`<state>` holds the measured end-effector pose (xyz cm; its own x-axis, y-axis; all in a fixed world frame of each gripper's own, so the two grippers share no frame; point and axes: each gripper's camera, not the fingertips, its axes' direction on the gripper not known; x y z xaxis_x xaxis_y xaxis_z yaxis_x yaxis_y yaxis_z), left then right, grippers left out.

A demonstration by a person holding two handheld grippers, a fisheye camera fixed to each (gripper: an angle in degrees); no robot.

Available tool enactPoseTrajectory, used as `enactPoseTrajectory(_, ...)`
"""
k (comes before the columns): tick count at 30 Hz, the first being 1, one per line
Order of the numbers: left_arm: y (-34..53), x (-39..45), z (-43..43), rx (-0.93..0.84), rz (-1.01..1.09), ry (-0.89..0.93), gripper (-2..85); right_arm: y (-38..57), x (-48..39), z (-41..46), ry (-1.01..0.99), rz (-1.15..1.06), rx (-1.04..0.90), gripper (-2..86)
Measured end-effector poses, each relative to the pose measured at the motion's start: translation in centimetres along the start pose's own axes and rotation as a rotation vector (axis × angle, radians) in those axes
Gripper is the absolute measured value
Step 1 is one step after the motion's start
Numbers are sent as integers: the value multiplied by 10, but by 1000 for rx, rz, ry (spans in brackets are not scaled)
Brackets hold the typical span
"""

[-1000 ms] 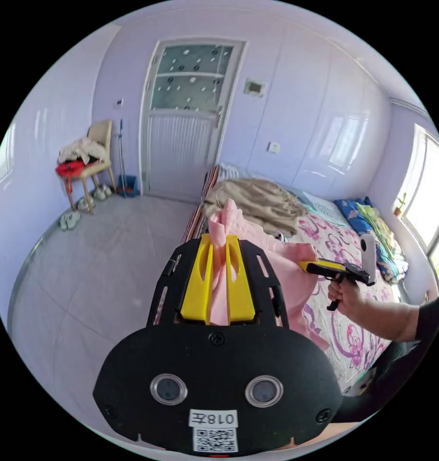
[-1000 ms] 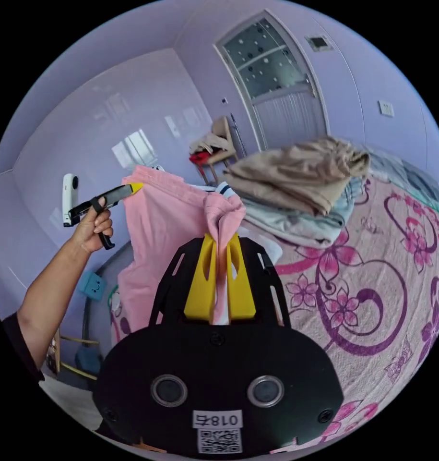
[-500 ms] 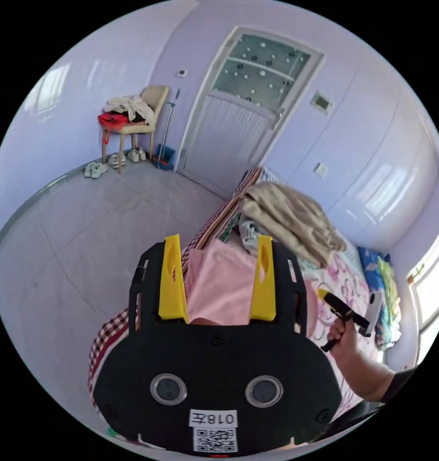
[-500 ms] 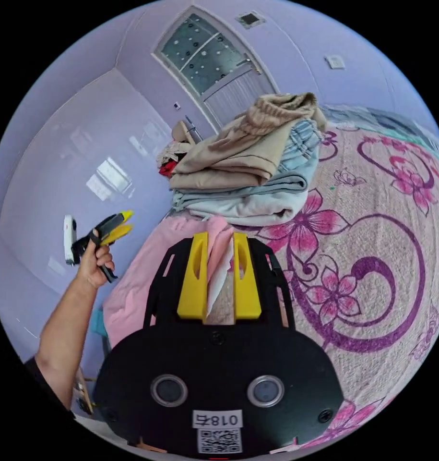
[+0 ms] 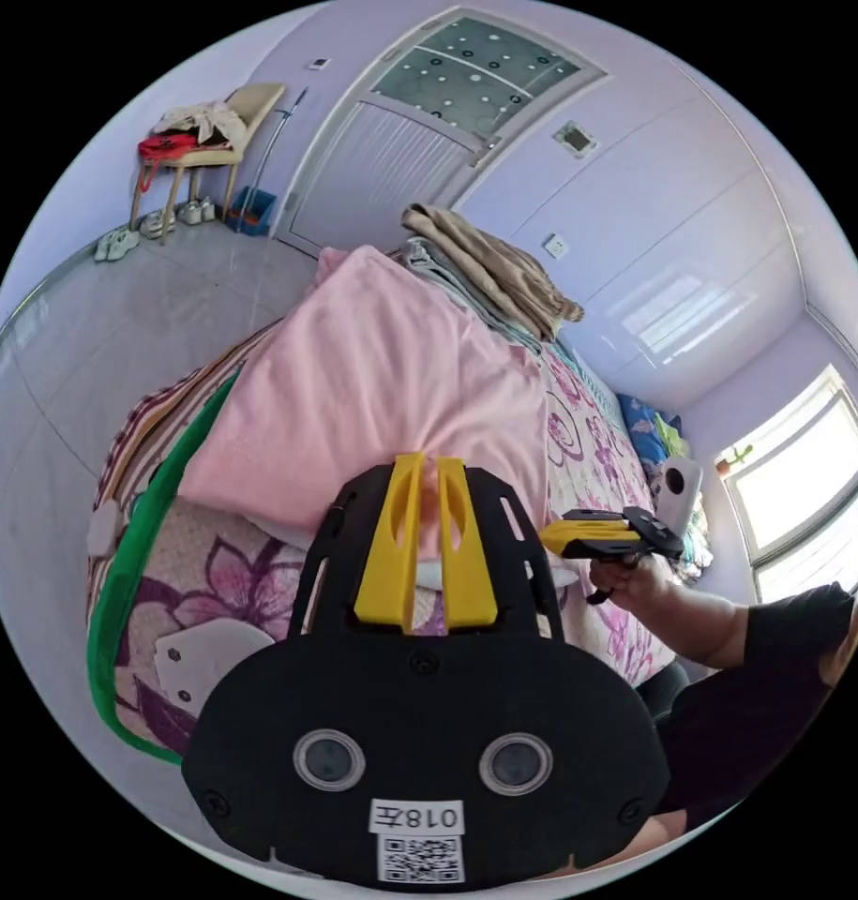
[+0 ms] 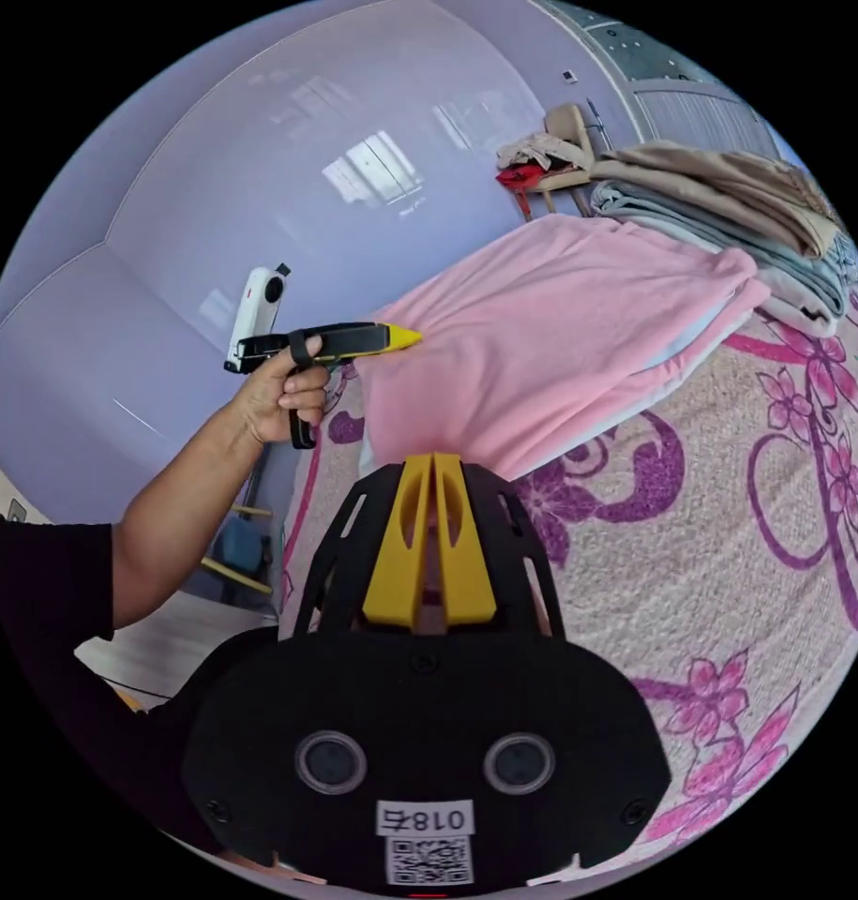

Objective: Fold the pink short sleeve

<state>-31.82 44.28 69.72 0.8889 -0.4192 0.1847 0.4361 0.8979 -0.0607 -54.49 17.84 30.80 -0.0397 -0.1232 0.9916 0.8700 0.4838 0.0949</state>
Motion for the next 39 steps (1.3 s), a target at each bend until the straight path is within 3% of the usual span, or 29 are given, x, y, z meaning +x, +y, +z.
enactPoseTrajectory(3, 10, -10, -21, 90, -43, 137, 59, 15, -27, -1, 127, -25, -25, -1)
enactPoseTrajectory(5, 28, -8, -59, 312, -47, 34, 56, 26, -46, -5, 245, -60, -1, -1)
enactPoseTrajectory(7, 38, -28, -67, 318, -182, -49, 53, 41, -64, 2, 246, -85, -23, -1)
enactPoseTrajectory(9, 47, -55, -54, 186, -306, -20, 46, 50, -64, 18, 212, -8, -161, 0)
enactPoseTrajectory(12, 78, -62, -80, 354, -380, 112, 49, 80, -78, -13, 174, 55, -57, 3)
enactPoseTrajectory(16, 133, -13, -136, 590, -178, 357, 53, 162, -106, -113, -29, 0, 275, 23)
enactPoseTrajectory(20, 215, 93, -183, 702, 181, 520, 45, 273, -159, -216, -4, -151, 520, 70)
enactPoseTrajectory(25, 309, 250, -200, 696, 521, 515, 20, 440, -249, -312, 185, -272, 778, 82)
enactPoseTrajectory(29, 382, 378, -202, 725, 764, 339, 43, 520, -303, -344, 262, -365, 883, 34)
enactPoseTrajectory(34, 414, 473, -202, 589, 932, 305, 123, 608, -378, -369, 610, -458, 991, 0)
enactPoseTrajectory(39, 446, 529, -194, 514, 1060, 223, 78, 661, -410, -370, 879, -369, 1054, -6)
